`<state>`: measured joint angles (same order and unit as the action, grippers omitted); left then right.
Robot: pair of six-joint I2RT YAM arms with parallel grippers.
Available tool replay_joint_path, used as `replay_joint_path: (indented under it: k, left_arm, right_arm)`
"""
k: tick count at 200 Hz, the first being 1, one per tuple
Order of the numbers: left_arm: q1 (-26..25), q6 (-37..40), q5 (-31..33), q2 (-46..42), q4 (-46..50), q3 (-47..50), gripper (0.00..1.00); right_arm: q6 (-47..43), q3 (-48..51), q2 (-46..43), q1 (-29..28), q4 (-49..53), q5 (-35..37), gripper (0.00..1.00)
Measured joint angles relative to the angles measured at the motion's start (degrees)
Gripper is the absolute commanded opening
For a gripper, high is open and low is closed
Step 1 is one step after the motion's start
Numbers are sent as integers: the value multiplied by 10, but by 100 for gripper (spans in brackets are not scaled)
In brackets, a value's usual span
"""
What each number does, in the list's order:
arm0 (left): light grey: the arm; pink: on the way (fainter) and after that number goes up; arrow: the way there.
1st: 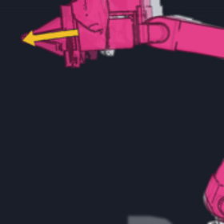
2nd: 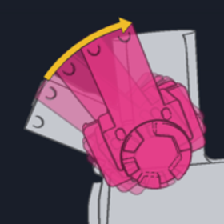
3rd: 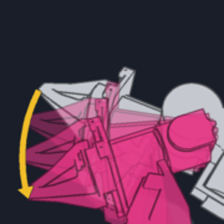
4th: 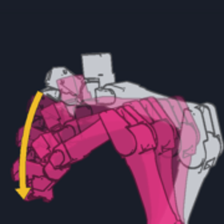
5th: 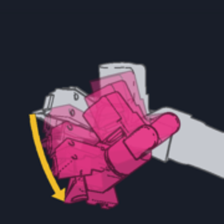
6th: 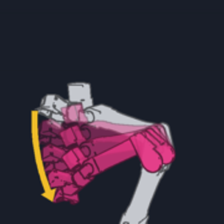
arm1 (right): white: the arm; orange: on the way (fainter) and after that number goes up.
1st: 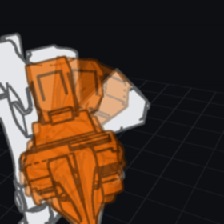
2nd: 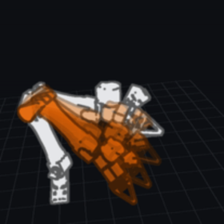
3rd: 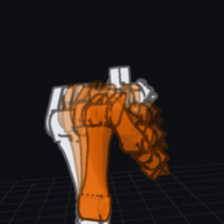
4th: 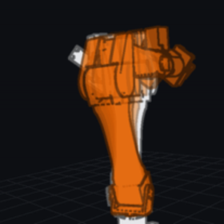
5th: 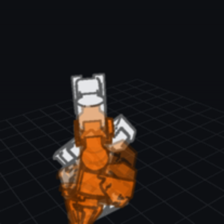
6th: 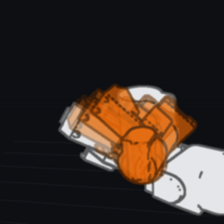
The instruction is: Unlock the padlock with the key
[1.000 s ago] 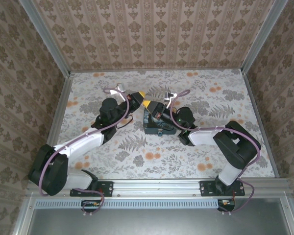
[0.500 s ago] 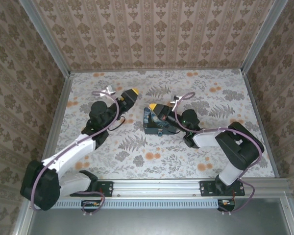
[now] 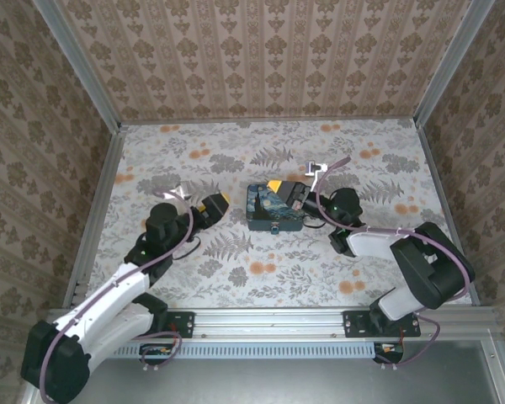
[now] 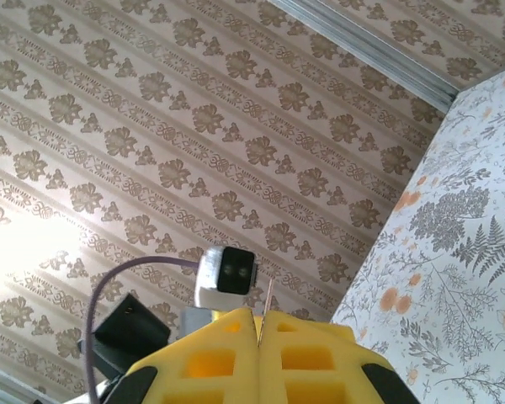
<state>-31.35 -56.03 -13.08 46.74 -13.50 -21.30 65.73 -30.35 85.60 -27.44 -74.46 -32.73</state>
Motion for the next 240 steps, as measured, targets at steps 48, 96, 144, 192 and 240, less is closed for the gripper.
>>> replay_joint_path:
  k: [48, 96, 144, 192, 240]
  left_arm:
    - [-68, 35, 4, 44, 10, 14, 90]
    - [-164, 81, 22, 208, -16, -24, 90]
    - [-203, 142, 24, 340, -61, -101, 88]
    - [-204, 194, 12, 423, -91, -136, 86]
    - [-204, 214, -6, 486, -123, -162, 84]
  right_arm:
    - [-15, -7, 8, 29, 84, -7, 0]
    - [2, -53, 98, 74, 134, -5, 0]
    - [22, -95, 145, 83, 165, -7, 0]
    - [22, -105, 162, 83, 188, -7, 0]
    - [29, -104, 190, 83, 194, -7, 0]
